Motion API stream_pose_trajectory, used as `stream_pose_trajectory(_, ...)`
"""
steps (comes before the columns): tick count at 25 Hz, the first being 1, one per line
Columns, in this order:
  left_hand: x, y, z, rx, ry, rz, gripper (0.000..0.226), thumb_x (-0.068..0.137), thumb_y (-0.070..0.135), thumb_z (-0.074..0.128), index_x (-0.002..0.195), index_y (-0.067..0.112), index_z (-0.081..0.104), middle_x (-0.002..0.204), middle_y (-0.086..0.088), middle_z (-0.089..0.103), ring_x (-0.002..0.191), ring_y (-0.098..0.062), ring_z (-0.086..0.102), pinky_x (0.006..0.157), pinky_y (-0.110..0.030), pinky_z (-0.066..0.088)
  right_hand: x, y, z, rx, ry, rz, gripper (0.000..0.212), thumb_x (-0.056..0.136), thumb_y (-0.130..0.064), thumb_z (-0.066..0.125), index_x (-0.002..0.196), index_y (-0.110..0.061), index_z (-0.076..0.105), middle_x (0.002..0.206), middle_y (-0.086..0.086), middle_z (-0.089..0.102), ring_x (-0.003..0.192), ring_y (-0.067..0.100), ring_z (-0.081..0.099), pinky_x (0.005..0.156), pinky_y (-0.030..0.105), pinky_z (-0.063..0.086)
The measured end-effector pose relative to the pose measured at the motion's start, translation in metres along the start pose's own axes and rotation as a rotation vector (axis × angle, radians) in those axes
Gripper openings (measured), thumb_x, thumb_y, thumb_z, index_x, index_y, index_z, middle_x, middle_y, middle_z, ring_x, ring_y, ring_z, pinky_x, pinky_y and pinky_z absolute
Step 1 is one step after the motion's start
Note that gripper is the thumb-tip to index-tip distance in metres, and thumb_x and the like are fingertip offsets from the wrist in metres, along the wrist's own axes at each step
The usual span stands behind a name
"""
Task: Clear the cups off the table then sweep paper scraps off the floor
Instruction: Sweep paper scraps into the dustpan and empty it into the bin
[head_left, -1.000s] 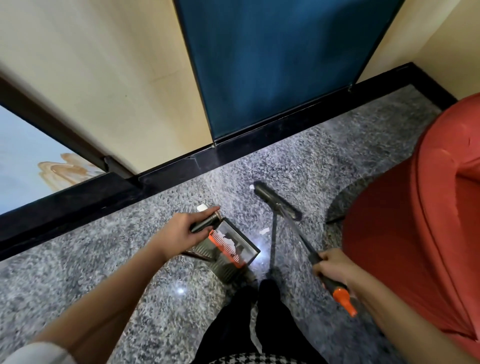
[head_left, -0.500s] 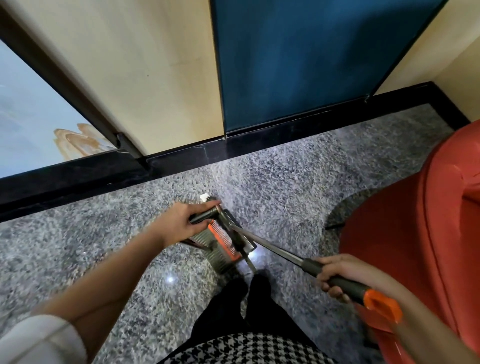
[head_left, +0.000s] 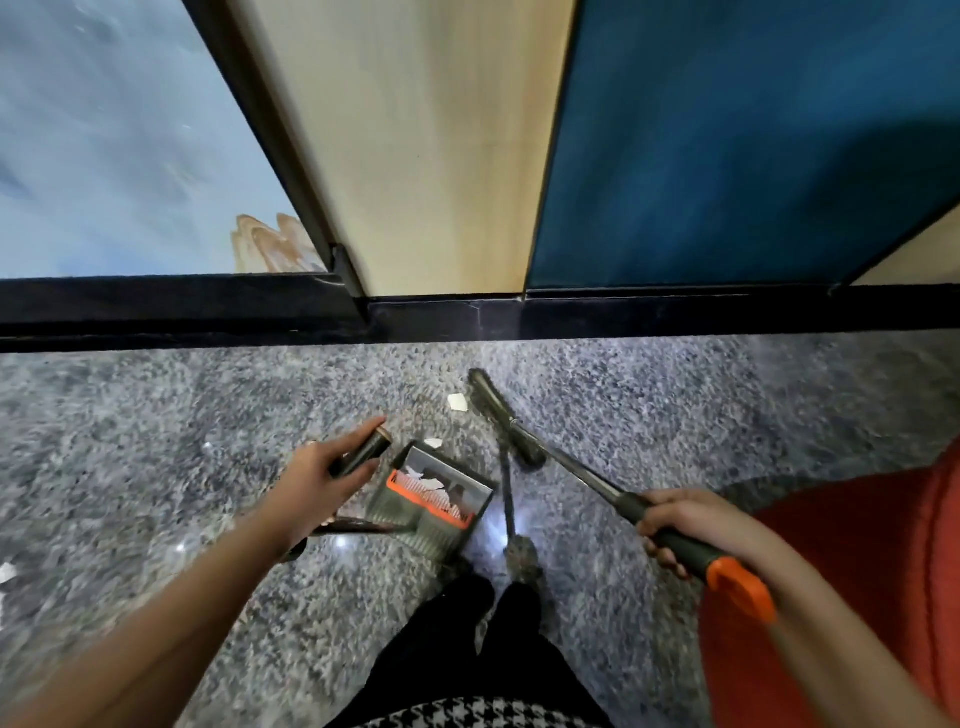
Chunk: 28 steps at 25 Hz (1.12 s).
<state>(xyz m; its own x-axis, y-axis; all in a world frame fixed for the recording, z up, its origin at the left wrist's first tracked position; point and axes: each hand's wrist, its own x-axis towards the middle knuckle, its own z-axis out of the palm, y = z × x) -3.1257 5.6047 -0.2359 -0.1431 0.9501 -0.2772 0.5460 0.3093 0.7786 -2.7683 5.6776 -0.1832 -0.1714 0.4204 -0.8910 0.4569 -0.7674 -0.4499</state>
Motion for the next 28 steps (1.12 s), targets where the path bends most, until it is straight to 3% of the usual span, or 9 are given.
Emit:
stream_pose_trajectory(3,-0.022,-0.026,-0.015,-0.021,0.126,-0.077,0.055,0.086,0.005,0.066,0.133,0.029,0.049,0.061,0.011,0.066,0.042,0.009,0.041,0.044,-0.010,0.037,0.033,-0.028,0.008,-0.118,0.059,-0.043,0.015,0.084,0.012,0.046,0.078,-0.001,0.051,0.049,0.012,0.044,0.025,0.014,0.042,0.029,0.014,0.033)
stream_pose_trajectory(6,-0.037,-0.047,-0.029,-0.002,0.166,-0.105,0.056,0.085,0.008,0.068,0.131,0.036,0.050,0.070,0.017,0.062,0.044,0.001,0.035,0.044,-0.017,0.034,0.064,-0.054,0.029,-0.196,0.092,-0.106,0.019,0.082,0.011,0.049,0.067,0.000,0.048,0.039,0.011,0.044,0.024,0.015,0.042,0.029,0.015,0.033)
stream_pose_trajectory(8,-0.041,-0.057,-0.033,-0.023,0.197,-0.128,0.055,0.085,0.007,0.068,0.129,0.035,0.052,0.065,0.020,0.059,0.042,0.004,0.037,0.041,-0.014,0.035,0.081,-0.065,0.045,-0.219,0.109,-0.125,0.024,0.083,0.010,0.048,0.061,0.000,0.046,0.036,0.010,0.043,0.023,0.015,0.040,0.029,0.014,0.032)
stream_pose_trajectory(11,-0.044,-0.068,-0.039,-0.032,0.254,-0.165,0.052,0.084,0.005,0.068,0.131,0.023,0.054,0.083,0.012,0.065,0.044,0.015,0.044,0.046,-0.004,0.036,0.103,-0.069,0.082,-0.319,0.083,-0.107,0.025,0.083,0.008,0.050,0.060,-0.001,0.045,0.043,0.011,0.043,0.022,0.014,0.039,0.030,0.012,0.031)
stream_pose_trajectory(14,-0.043,-0.078,-0.047,-0.046,0.266,-0.224,0.051,0.086,0.009,0.067,0.132,0.027,0.054,0.092,0.003,0.067,0.042,0.009,0.042,0.043,-0.009,0.036,0.108,-0.052,0.121,-0.473,0.010,-0.055,0.020,0.079,0.011,0.053,0.064,-0.001,0.047,0.050,0.013,0.046,0.027,0.014,0.044,0.032,0.014,0.033)
stream_pose_trajectory(18,-0.039,-0.079,-0.052,-0.106,0.289,-0.266,0.049,0.087,0.013,0.066,0.132,0.031,0.054,0.103,0.006,0.066,0.051,0.010,0.046,0.047,-0.008,0.039,0.087,-0.022,0.147,-0.584,-0.069,-0.040,0.019,0.073,0.012,0.052,0.073,-0.007,0.049,0.056,0.012,0.045,0.036,0.018,0.046,0.036,0.017,0.036)
stream_pose_trajectory(22,-0.041,-0.075,-0.053,-0.126,0.273,-0.269,0.051,0.088,0.014,0.066,0.132,0.036,0.052,0.091,0.003,0.063,0.041,0.011,0.049,0.040,-0.005,0.035,0.057,-0.029,0.144,-0.694,-0.183,-0.033,0.022,0.073,0.013,0.052,0.089,-0.003,0.054,0.055,0.009,0.045,0.030,0.012,0.044,0.031,0.014,0.033)
stream_pose_trajectory(25,-0.043,-0.073,-0.056,-0.137,0.242,-0.294,0.055,0.087,0.017,0.066,0.131,0.044,0.047,0.087,0.007,0.058,0.045,0.009,0.055,0.038,-0.009,0.038,0.041,-0.047,0.139,-0.708,-0.261,0.013,0.034,0.077,0.013,0.048,0.111,0.012,0.052,0.053,0.010,0.045,0.026,0.010,0.042,0.030,0.012,0.031)
stream_pose_trajectory(28,-0.048,-0.075,-0.056,-0.115,0.223,-0.264,0.057,0.087,0.018,0.066,0.126,0.051,0.041,0.083,0.018,0.054,0.049,0.012,0.057,0.039,-0.009,0.040,0.031,-0.066,0.131,-0.708,-0.288,0.029,0.038,0.079,0.014,0.046,0.116,0.012,0.051,0.048,0.010,0.047,0.027,0.012,0.043,0.031,0.013,0.033)
